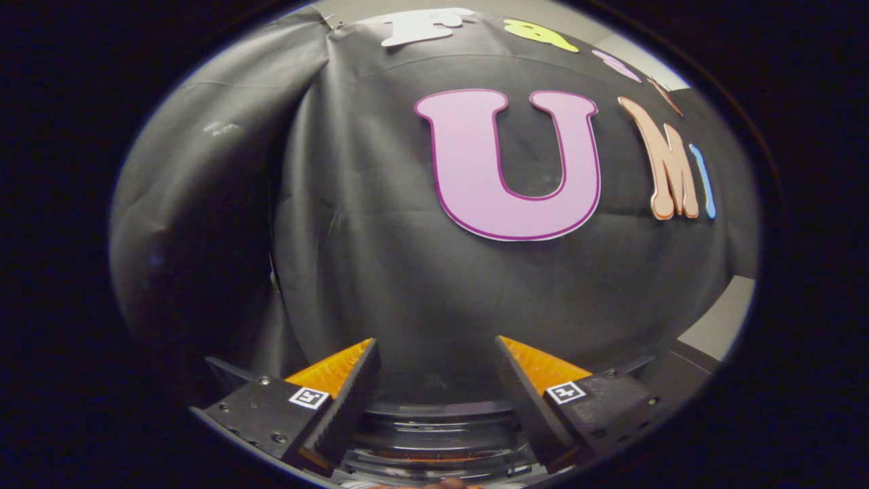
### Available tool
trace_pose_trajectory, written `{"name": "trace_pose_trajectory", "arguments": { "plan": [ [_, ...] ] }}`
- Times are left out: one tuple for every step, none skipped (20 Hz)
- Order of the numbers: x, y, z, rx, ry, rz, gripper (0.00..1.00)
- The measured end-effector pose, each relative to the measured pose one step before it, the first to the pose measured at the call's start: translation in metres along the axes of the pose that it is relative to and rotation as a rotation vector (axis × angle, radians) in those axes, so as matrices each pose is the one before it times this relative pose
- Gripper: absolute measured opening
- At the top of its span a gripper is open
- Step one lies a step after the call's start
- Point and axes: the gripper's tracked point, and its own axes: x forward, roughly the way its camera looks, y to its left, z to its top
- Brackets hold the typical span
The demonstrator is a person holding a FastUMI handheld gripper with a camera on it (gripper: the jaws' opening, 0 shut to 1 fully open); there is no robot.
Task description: Put the clothes into the washing machine and then close the washing machine lid.
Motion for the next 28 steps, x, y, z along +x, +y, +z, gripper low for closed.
{"name": "trace_pose_trajectory", "arguments": {
  "plan": [
    [-0.00114, -0.0007, -0.00019, -0.00097, 0.00723, -0.00159, 1.0],
    [0.00118, 0.00027, 0.00015, 0.00265, -0.00153, -0.00375, 1.0],
    [-0.00166, 0.00023, 0.00079, -0.00309, -0.00461, -0.00314, 1.0],
    [-0.00053, -0.00066, -0.00005, 0.00094, 0.00539, -0.00213, 1.0],
    [-0.00092, 0.00013, 0.00154, -0.00309, -0.0046, -0.00066, 1.0],
    [0.00102, -0.00067, -0.00016, 0.00362, 0.00161, -0.00164, 1.0],
    [-0.00053, -0.00005, 0.00059, -0.00274, -0.00553, -0.0014, 1.0],
    [0.00471, -0.00504, -0.0015, 0.00279, 0.0019, -0.00286, 1.0],
    [-0.00153, 0.00053, 0.00038, -0.00243, -0.00252, -0.00152, 1.0],
    [-0.0012, 0.00015, 0.00024, 0.00229, 0.00261, -0.00247, 1.0],
    [-0.00163, 0.00032, 0.00035, 0.00289, 0.00708, 0.00032, 1.0],
    [-0.00208, -0.00063, -0.00213, -0.00271, 0.01113, 0.00339, 1.0],
    [-0.00687, 0.00093, -0.00396, -0.00134, 0.00926, 0.00182, 1.0],
    [-0.00514, 0.00051, -0.00039, 0.00016, -0.00313, -0.00004, 1.0],
    [-0.00473, 0.00002, 0.00006, 0.00041, -0.00667, -0.00255, 1.0],
    [-0.00167, 0.00025, 0.0006, -0.00117, -0.00682, -0.00228, 0.99],
    [-0.00297, -0.00047, 0.0002, -0.00021, -0.00331, -0.00164, 0.99],
    [-0.00219, -0.00034, -0.00018, 0.0012, -0.00204, -0.00174, 0.99],
    [-0.00296, -0.00048, 0.00014, -0.00046, -0.00248, -0.00308, 0.99],
    [-0.00122, -0.00046, -0.00095, 0.00061, 0.00304, -0.00212, 0.99],
    [-0.00263, 0.00002, 0.00021, -0.00066, -0.00151, -0.00223, 0.99],
    [-0.00422, -0.00008, -0.0006, -0.00012, 0.00049, -0.00134, 0.99],
    [-0.00288, 0.00062, 0.00066, 0.0001, -0.00337, -0.00113, 0.99],
    [-0.00319, -0.00073, -0.00182, 0.00117, 0.00028, -0.00139, 0.98],
    [-0.00404, 0.00009, -0.00023, 0.00006, -0.00356, -0.00195, 0.98],
    [-0.00436, 0.00114, -0.00033, 0.00134, -0.00017, -0.00227, 0.98],
    [-0.0044, -0.00116, -0.0008, -0.00376, -0.00686, -0.00653, 0.98],
    [-0.00326, -0.00029, -0.00151, -0.00008, 0.00481, -0.00464, 0.97]
  ]
}}
